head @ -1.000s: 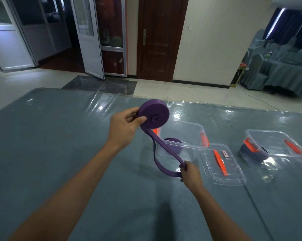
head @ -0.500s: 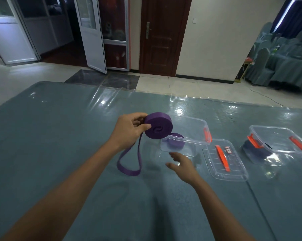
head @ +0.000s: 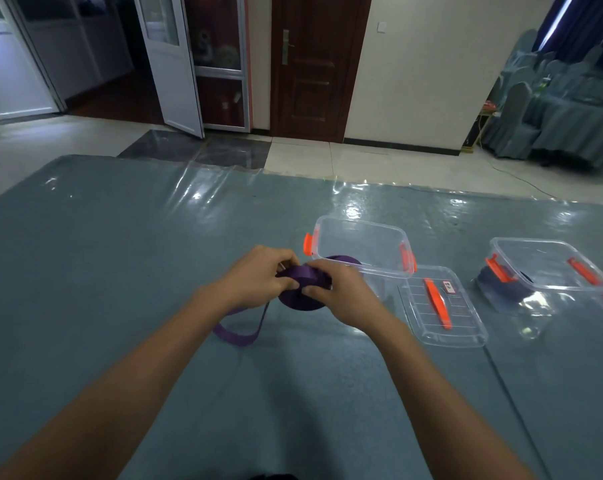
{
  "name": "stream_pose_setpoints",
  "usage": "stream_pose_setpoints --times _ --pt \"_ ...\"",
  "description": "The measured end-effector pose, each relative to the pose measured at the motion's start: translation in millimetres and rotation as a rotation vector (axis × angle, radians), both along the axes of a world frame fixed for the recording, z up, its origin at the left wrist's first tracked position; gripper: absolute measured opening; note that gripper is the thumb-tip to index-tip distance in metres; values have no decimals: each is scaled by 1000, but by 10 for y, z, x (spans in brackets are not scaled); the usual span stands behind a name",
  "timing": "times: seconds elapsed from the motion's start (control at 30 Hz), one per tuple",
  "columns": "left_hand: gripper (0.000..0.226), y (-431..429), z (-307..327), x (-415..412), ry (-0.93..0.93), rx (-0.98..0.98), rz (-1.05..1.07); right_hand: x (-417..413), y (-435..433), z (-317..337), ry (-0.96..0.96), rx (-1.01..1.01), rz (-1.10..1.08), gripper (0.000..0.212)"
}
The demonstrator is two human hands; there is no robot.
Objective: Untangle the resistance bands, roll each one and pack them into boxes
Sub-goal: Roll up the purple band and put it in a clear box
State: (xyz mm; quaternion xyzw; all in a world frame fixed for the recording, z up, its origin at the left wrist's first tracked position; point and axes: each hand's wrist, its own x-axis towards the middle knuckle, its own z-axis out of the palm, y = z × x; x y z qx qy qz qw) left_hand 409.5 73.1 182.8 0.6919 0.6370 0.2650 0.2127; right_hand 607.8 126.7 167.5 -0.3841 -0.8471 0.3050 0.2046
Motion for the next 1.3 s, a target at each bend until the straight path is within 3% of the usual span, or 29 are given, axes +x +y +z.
stream_pose_setpoints --times 0.13,0.43,0.63,0.73,0.87,1.0,1.1,1.23,1.3 --pt "21 -27 9 24 -228 21 30 44 12 37 114 -90 -50 20" --pt "32 -116 -118 10 -701 10 123 274 -59 181 577 -541 -146 25" --pt "32 -106 -98 120 -788 81 123 272 -115 118 835 -727 -165 26" --pt "31 -61 -71 77 -689 80 119 263 -117 97 766 -660 -158 25" --pt "26 -46 10 45 -419 87 31 257 -62 181 297 -114 -121 39" --pt "32 -23 99 86 -225 92 -51 208 -22 308 -33 97 -44 37" --pt "25 -20 132 130 -307 141 -28 208 -14 353 67 35 -91 24" --pt "30 -44 80 149 -568 159 64 246 -61 387 410 -249 -151 36" --pt "32 -49 30 129 -657 140 89 276 -77 399 543 -352 -192 31"
